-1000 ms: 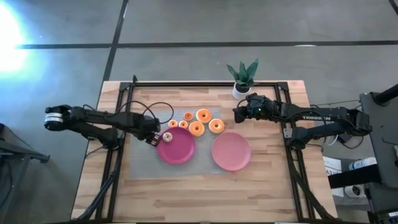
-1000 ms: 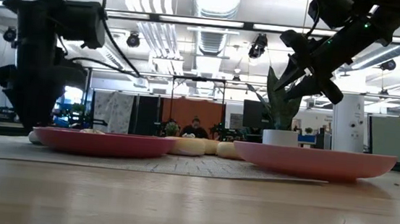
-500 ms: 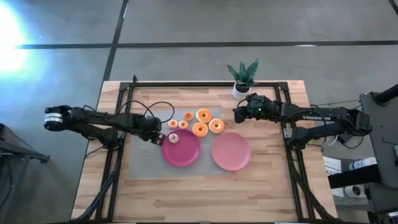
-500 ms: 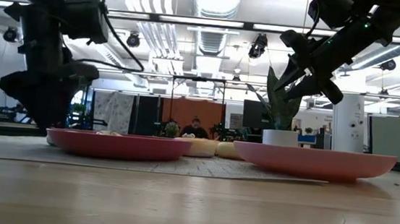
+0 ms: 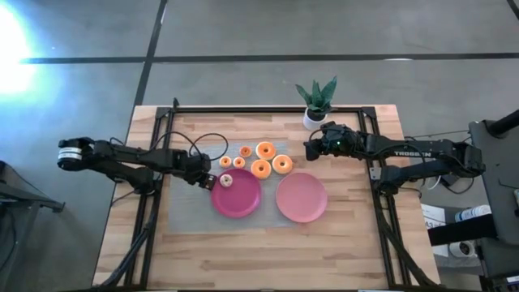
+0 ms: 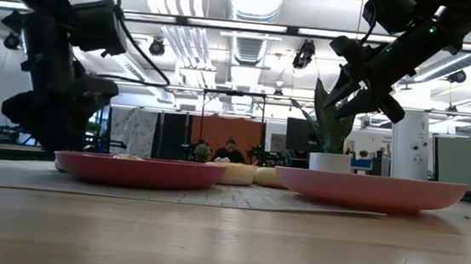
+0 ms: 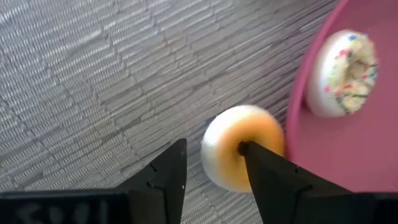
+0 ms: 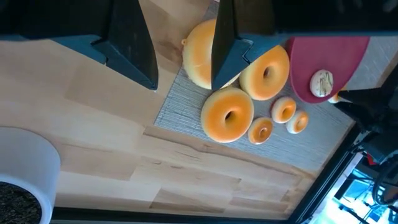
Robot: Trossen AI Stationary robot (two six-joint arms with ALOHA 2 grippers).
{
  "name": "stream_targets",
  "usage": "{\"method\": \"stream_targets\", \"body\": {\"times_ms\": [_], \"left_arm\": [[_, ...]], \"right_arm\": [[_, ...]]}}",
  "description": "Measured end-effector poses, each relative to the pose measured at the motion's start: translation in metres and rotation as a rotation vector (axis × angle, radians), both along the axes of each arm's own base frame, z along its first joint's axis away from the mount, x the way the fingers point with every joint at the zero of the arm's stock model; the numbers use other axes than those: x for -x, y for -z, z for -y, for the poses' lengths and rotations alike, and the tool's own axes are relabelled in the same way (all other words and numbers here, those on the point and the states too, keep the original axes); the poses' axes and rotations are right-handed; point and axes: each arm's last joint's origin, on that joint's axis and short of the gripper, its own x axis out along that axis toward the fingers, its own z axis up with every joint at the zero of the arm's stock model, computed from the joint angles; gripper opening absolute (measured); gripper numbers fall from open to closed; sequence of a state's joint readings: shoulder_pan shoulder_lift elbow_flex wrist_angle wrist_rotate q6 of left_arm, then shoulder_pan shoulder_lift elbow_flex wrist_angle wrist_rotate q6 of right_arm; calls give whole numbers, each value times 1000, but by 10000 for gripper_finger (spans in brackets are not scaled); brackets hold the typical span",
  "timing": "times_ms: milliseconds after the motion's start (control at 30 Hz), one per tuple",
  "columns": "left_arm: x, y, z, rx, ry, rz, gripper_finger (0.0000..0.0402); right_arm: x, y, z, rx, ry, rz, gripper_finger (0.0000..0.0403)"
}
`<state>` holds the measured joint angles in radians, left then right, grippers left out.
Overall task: Pick & Place donuts
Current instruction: Put the small blue donut on the dark pink plate
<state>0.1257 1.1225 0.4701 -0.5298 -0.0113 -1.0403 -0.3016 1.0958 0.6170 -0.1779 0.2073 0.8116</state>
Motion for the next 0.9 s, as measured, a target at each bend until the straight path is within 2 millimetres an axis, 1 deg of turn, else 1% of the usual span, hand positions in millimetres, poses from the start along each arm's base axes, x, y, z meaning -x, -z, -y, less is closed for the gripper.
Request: {"method": "stream_targets", "body": {"times_ms": [133, 367, 500, 600, 733, 833, 900], "left_arm": [[3, 5, 0, 6, -4, -12, 106], [0, 6, -1, -31, -18, 31, 14], [-4, 0, -3, -64, -38, 61, 2], [-7, -14, -6, -109, -31, 79, 1], [-7, -38, -11, -239, -37, 52, 1], [-14, -62, -14, -314, 3, 156, 0], [-24, -78, -14, -326, 52, 314, 0]], "right_arm": [[0, 0, 0, 0, 0, -1, 141], [0, 0, 0, 1, 0, -1, 141], [0, 0, 0, 1, 0, 0, 141], [0, 0, 0, 3, -4, -1, 141], [-1, 0, 0, -1, -21, 5, 141], [-4, -5, -1, 13, -102, 52, 141], [-9, -10, -2, 24, -174, 116, 141]]}}
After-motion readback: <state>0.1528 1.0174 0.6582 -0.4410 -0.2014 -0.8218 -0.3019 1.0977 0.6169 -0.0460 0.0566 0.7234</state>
